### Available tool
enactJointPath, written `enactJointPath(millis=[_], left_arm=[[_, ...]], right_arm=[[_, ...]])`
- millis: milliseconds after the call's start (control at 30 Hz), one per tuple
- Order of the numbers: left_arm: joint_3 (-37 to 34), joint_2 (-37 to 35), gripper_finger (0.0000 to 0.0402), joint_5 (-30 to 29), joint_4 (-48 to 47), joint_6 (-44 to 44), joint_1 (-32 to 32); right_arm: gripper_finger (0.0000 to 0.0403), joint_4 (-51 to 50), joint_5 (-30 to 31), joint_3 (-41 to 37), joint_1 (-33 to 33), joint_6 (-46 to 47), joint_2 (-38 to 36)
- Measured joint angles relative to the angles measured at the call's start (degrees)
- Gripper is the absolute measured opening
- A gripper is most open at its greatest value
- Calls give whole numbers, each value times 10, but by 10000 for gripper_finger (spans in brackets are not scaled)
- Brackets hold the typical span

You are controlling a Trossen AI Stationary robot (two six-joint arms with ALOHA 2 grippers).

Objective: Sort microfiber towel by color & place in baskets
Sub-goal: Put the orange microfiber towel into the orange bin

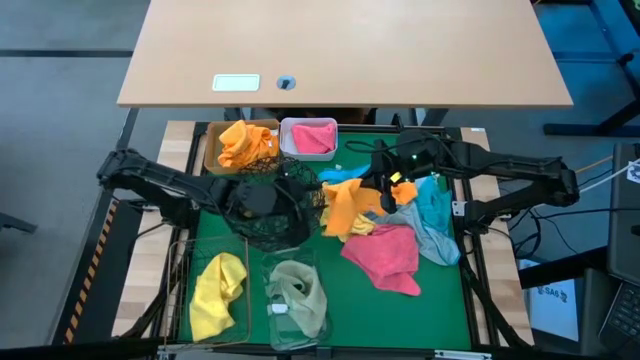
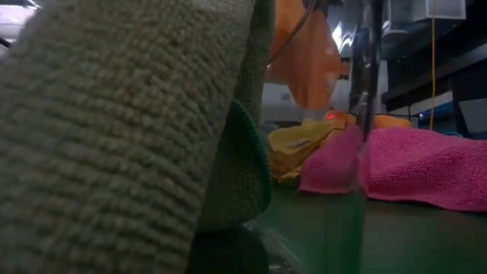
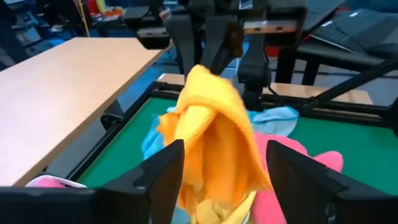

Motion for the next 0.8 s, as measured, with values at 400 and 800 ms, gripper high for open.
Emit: enactJointPath(millis=[400,800], left_arm=[[0,74,230,59,121,88,41],[0,93,229,61,162,89,65]], right_arm=[[10,81,-48,0,0,1,18],[9,109,-86,0,5,30,24]])
